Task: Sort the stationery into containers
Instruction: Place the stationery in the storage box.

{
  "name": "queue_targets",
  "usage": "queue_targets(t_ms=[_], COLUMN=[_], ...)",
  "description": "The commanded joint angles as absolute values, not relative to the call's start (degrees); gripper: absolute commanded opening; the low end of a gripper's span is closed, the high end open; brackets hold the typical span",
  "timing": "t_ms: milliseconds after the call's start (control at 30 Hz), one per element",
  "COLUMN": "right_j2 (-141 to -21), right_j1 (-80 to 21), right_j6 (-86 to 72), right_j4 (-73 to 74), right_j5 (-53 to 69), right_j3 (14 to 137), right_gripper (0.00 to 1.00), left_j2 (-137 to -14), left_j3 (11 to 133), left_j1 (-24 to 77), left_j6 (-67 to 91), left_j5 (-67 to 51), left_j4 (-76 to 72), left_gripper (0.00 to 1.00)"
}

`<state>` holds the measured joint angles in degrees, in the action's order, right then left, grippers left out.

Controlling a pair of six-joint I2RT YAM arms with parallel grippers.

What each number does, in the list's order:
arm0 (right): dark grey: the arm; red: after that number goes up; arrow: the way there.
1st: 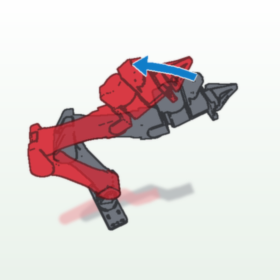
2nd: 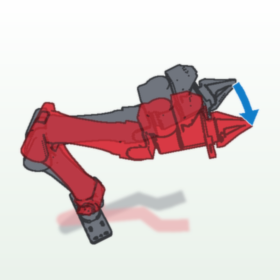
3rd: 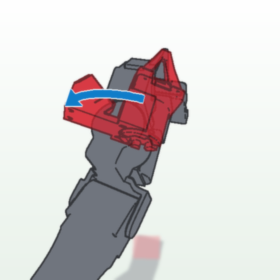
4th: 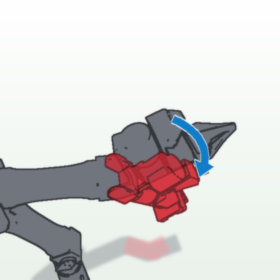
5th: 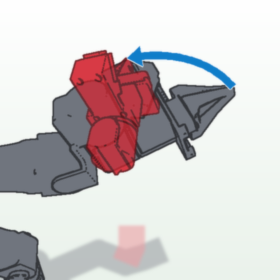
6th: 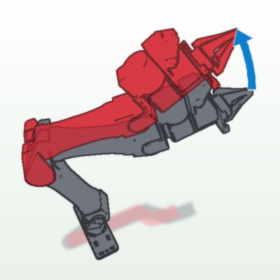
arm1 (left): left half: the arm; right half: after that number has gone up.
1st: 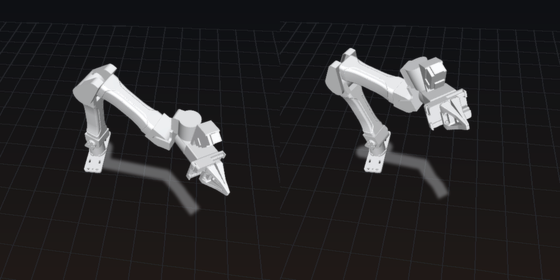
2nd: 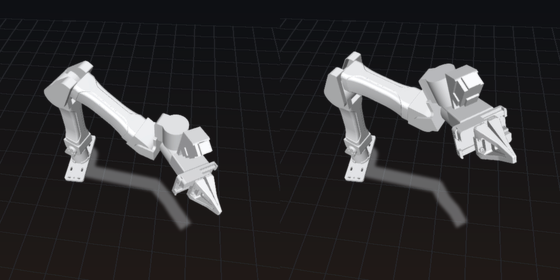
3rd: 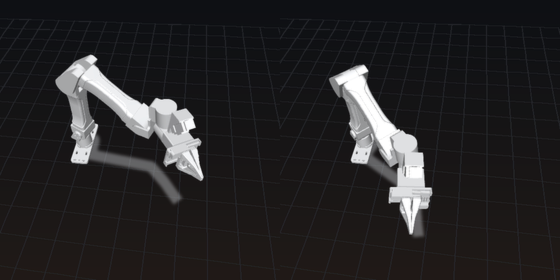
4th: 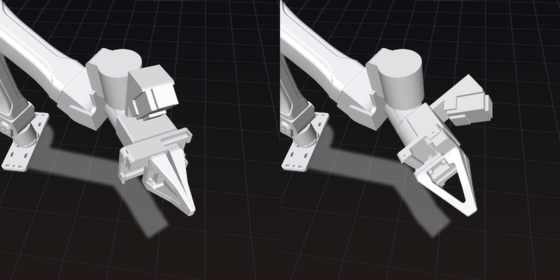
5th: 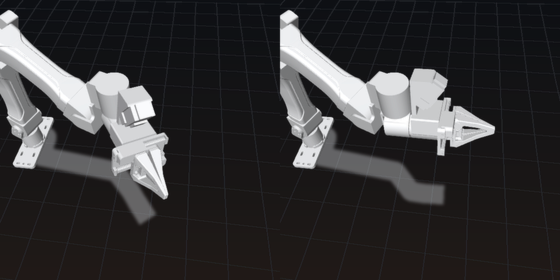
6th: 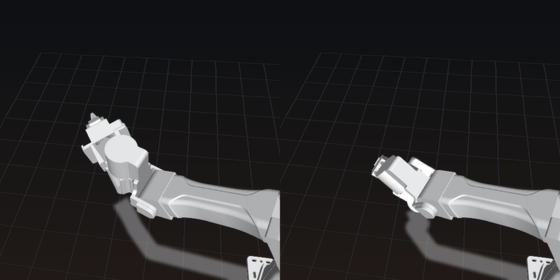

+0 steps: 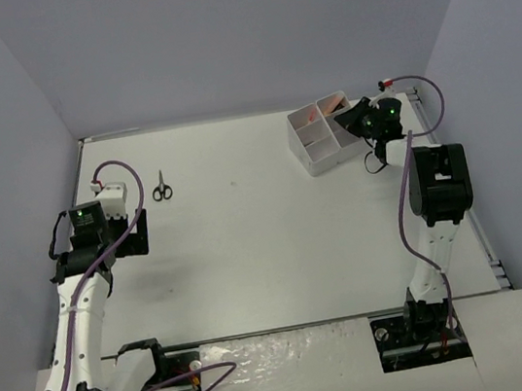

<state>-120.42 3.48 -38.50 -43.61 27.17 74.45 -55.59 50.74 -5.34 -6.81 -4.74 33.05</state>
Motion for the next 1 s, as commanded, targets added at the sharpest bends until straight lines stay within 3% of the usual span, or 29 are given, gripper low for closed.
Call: queue_targets(t_ms=[0,133,167,300,400,967], right_j2=[-117.19,-118.77,-118.91,-118.04,-117.10,-112.85], right_j1=[3.69,3.70,3.69,3.78,3.86,3.54], right_j6=[-38.58,-39.03,-39.11,-38.06,-36.94,-30.23], right_j4=[-47.75,-46.46,-46.06,-43.52,-41.84,-24.21], right_j5=[25.97,27.32,27.55,26.29,25.85,22.02], right_j3=[74.18,75.94,76.26,76.55,76.84,85.40], right_gripper=[0.00,0.00,0.05,0.41,0.53,0.57], left_j2=[-54.92,-55.17,-55.19,-55.20,-55.28,-61.79], left_j3=[51.09,50.81,50.85,50.80,50.80,60.72], left_j1=[-5.70,-5.70,-5.71,-5.71,-5.71,-5.41], left_j6=[-6.17,-6.08,-6.11,-6.35,-6.24,-9.37], left_j5=[-5.51,-5.95,-6.03,-6.06,-6.16,-8.92], left_j4=[29.38,28.93,28.87,28.92,28.91,32.74], left_gripper=[0.97,0.97,0.97,0.97,0.97,0.96])
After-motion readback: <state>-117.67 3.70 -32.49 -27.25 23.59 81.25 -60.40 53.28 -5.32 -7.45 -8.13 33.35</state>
